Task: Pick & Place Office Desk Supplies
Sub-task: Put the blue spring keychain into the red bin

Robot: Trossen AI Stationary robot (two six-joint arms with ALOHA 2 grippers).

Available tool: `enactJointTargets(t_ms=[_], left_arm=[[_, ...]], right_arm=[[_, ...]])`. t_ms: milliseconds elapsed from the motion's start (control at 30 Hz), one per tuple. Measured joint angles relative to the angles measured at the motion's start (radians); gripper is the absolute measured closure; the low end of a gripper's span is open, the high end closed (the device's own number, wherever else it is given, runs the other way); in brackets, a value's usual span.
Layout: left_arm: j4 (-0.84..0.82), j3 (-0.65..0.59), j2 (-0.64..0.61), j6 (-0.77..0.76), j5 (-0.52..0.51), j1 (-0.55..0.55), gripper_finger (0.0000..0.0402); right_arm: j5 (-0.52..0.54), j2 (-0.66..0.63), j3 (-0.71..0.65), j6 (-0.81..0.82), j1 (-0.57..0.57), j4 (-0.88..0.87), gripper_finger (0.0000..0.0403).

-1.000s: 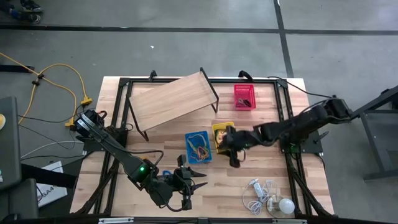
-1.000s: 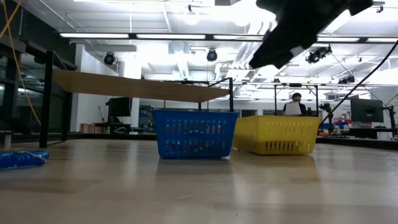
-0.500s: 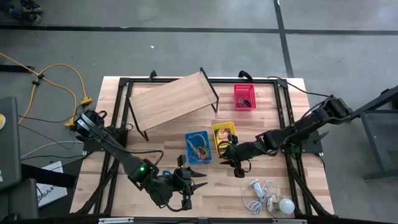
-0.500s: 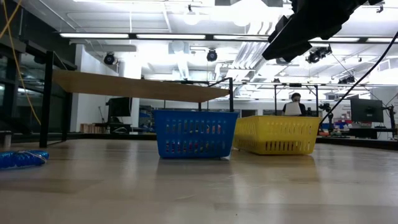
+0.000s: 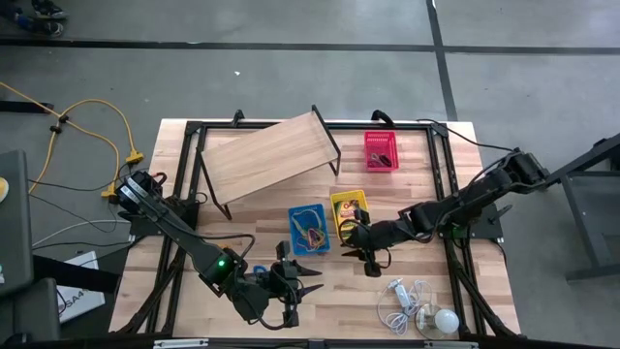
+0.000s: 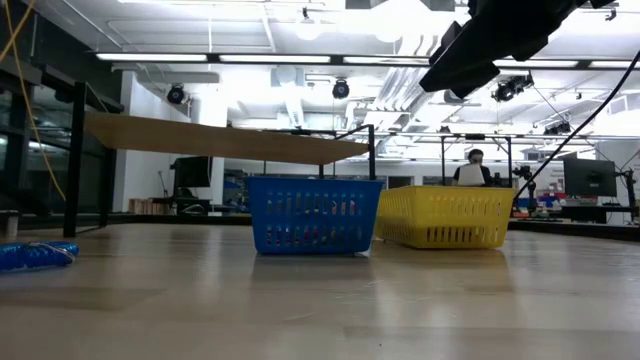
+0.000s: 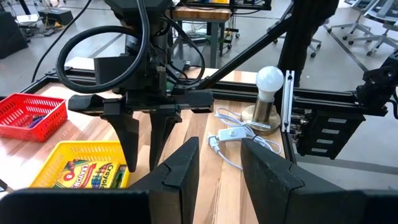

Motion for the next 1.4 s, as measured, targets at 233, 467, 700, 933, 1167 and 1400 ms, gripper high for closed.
enactJointTargets(t_ms=[233, 467, 700, 933, 1167, 1400], left_arm=[[0.000, 0.000, 0.000, 0.000, 0.000, 0.000, 0.0289], [0.000, 0.000, 0.000, 0.000, 0.000, 0.000, 0.0289], [0.000, 0.000, 0.000, 0.000, 0.000, 0.000, 0.0289], [0.000, 0.000, 0.000, -0.002, 0.000, 0.000, 0.0289], [0.000, 0.000, 0.000, -0.005, 0.004, 0.003, 0.0289], [0.000, 0.000, 0.000, -0.008, 0.025, 0.003, 0.0289]], right_arm=[[-0.004, 0.000, 0.000, 0.003, 0.000, -0.010, 0.0298], [-0.004, 0.000, 0.000, 0.004, 0.000, -0.008, 0.0298], [-0.003, 0.000, 0.000, 0.003, 0.000, -0.006, 0.0298], [-0.004, 0.000, 0.000, 0.003, 0.000, -0.005, 0.0298], [-0.003, 0.000, 0.000, 0.003, 0.000, 0.001, 0.0298], [-0.004, 0.000, 0.000, 0.003, 0.000, 0.001, 0.0298]])
